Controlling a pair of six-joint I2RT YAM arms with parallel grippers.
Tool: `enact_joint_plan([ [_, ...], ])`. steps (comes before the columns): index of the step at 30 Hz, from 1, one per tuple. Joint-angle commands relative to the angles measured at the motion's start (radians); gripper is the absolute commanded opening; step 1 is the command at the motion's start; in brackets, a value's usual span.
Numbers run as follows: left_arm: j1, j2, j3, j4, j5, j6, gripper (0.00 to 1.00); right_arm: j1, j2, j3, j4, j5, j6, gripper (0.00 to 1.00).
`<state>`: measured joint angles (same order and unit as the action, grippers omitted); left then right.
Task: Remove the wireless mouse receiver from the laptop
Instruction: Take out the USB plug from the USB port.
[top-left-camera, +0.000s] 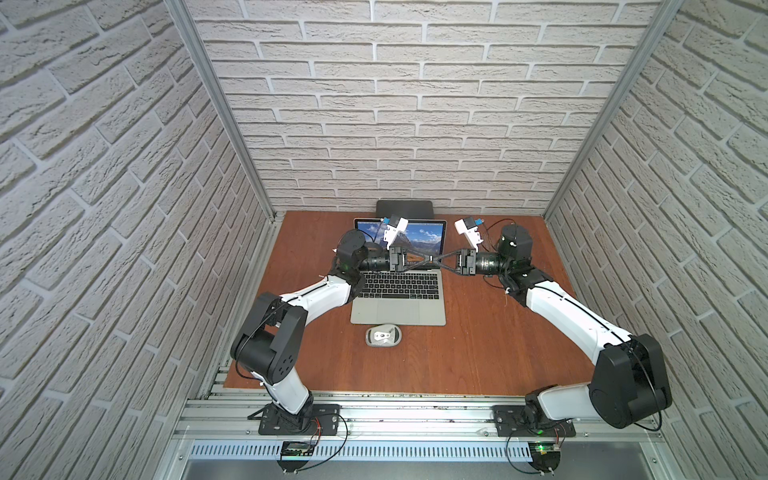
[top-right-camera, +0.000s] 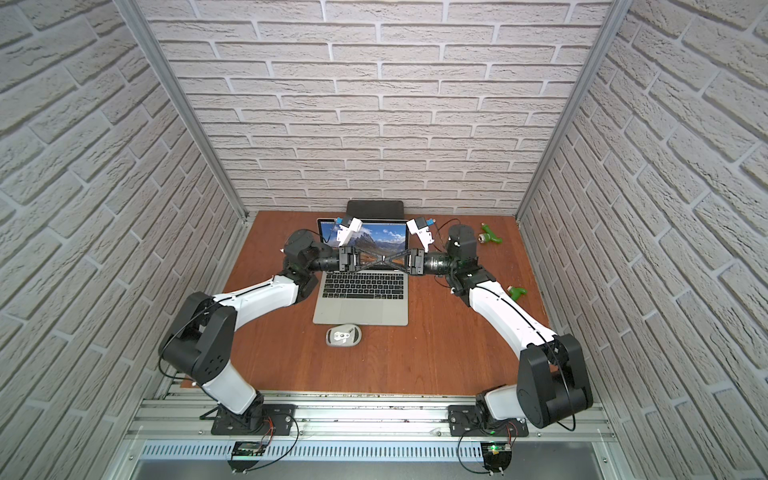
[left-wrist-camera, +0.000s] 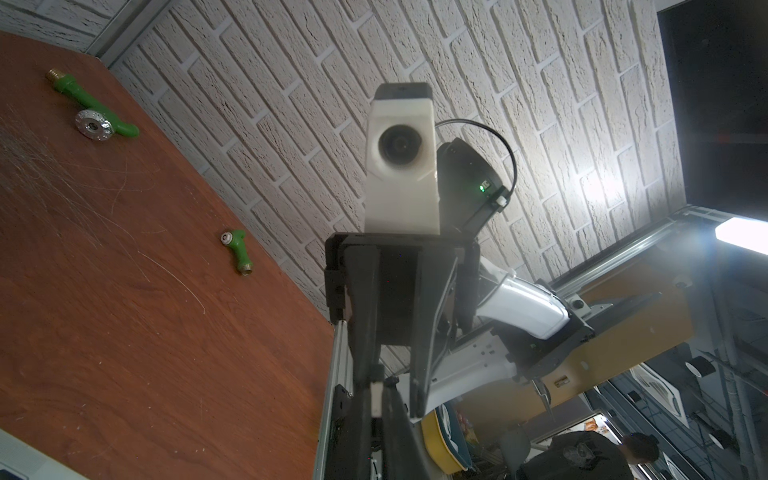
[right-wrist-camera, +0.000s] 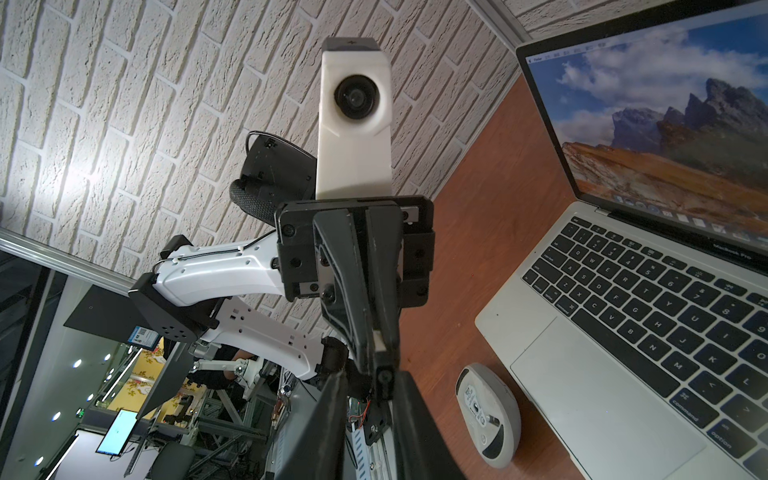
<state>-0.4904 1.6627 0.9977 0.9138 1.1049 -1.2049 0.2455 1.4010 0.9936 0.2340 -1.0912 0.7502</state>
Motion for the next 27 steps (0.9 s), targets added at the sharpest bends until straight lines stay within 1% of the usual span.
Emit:
enact_joint_plan([
  [1,-0.007,-0.028,0.018,0.024,0.018,0.024,0.00,0.008,0.005,0.042,0.030,-0.008,-0.023,0.21],
  [4,-0.009,-0.030,0.020,0.010,0.022,0.034,0.00,0.008,0.009,0.046,0.031,-0.003,-0.027,0.19],
  [7,-0.013,-0.032,0.021,0.000,0.028,0.039,0.00,0.008,0.009,0.054,0.030,0.003,-0.026,0.22],
  [9,-0.013,-0.033,0.021,-0.007,0.032,0.041,0.00,0.008,0.008,0.058,0.030,0.005,-0.025,0.26],
  [10,-0.015,-0.036,0.020,-0.007,0.032,0.042,0.00,0.008,0.006,0.059,0.030,0.004,-0.026,0.25],
  [13,-0.014,-0.044,0.025,-0.029,0.032,0.053,0.00,0.009,0.007,0.063,0.020,0.002,-0.030,0.14],
  [14,-0.014,-0.048,0.027,-0.045,0.030,0.064,0.00,0.009,0.006,0.063,0.021,-0.002,-0.029,0.09],
  [15,-0.014,-0.051,0.027,-0.057,0.027,0.072,0.00,0.009,0.007,0.062,0.021,-0.003,-0.030,0.07],
  [18,-0.014,-0.059,0.027,-0.069,0.028,0.085,0.00,0.011,0.006,0.059,0.007,-0.007,-0.035,0.06],
  [20,-0.014,-0.062,0.029,-0.078,0.024,0.089,0.00,0.011,0.000,0.053,0.000,-0.003,-0.041,0.03],
  [27,-0.007,-0.053,0.028,-0.090,0.006,0.096,0.00,0.011,0.008,0.066,-0.028,-0.013,-0.040,0.03],
])
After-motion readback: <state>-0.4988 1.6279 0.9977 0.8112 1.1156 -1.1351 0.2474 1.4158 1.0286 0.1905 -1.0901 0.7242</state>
